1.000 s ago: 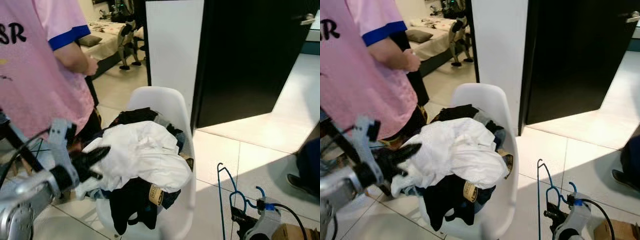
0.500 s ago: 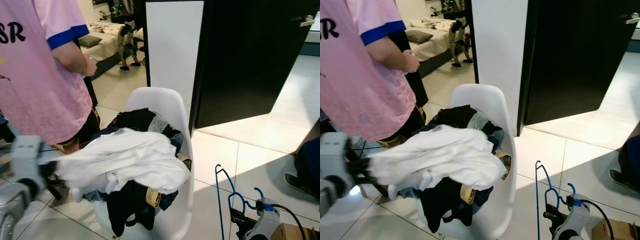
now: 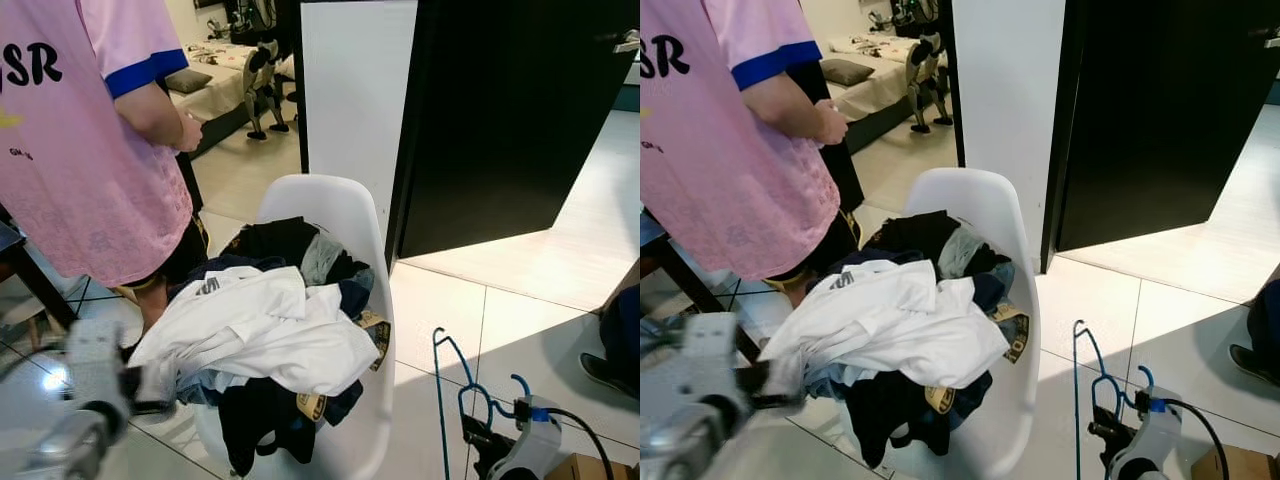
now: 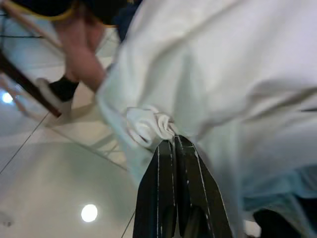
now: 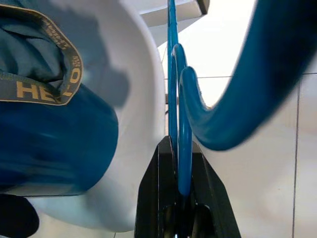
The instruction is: Hang hanger
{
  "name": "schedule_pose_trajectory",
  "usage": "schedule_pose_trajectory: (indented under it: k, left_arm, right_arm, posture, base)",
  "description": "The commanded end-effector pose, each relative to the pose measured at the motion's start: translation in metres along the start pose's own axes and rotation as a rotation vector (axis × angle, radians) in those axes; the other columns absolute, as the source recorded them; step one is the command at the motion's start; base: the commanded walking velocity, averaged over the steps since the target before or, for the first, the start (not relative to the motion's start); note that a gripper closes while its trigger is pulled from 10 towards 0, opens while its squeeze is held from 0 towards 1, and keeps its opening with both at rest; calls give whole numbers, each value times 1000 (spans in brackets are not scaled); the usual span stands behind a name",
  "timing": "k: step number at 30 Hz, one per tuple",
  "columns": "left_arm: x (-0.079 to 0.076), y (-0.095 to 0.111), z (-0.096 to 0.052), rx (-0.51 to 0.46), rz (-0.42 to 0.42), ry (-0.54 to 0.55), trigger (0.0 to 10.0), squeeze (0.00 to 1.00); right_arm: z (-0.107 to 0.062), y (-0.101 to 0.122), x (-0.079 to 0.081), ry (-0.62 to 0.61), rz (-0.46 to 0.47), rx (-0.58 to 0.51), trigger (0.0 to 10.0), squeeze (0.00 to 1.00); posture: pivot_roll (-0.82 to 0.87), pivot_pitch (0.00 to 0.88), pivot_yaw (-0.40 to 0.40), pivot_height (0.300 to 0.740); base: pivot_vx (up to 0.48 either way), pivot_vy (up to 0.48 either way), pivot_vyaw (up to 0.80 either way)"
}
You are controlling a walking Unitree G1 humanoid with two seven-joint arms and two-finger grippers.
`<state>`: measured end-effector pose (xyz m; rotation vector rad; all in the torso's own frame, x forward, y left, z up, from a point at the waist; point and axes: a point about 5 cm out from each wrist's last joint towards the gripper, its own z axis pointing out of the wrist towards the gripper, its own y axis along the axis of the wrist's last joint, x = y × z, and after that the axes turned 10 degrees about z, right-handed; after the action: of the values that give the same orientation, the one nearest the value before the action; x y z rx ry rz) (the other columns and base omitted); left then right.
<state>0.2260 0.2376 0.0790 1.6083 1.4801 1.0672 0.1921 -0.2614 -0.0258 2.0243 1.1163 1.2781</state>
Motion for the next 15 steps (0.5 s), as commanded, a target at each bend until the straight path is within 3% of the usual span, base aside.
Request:
schedule_pose_trajectory:
  k: [1, 8, 11, 14, 15]
  left_arm:
    - [2, 7, 1, -41, 26, 2, 10000, 1000]
    - [15, 21, 0, -84, 109, 54, 10000, 1000]
    - [34, 35, -4, -93, 208, 119, 10000, 1000]
    - [42, 40, -6, -77, 260, 131, 10000, 1000]
    - [48, 47, -9, -50, 315, 96, 10000, 1000]
  right_arm:
    - [0, -3, 1, 5, 7, 0, 10000, 0]
    - [0, -3, 1, 4, 7, -3, 10000, 0]
    - [0, -2, 1, 5, 7, -3, 10000, 0]
    - [0, -2, 1, 5, 7, -2, 10000, 0]
    - [0, -2, 1, 6, 7, 0, 10000, 0]
  posture:
    - [12, 0, 41, 740]
    - [16, 0, 43, 740]
    - [20, 0, 40, 740]
    - [21, 0, 39, 740]
    - [22, 0, 37, 740]
  base:
    - [0, 0, 0]
    - [0, 0, 0]
    - [0, 0, 0]
    - [0, 0, 0]
    - [0, 0, 0]
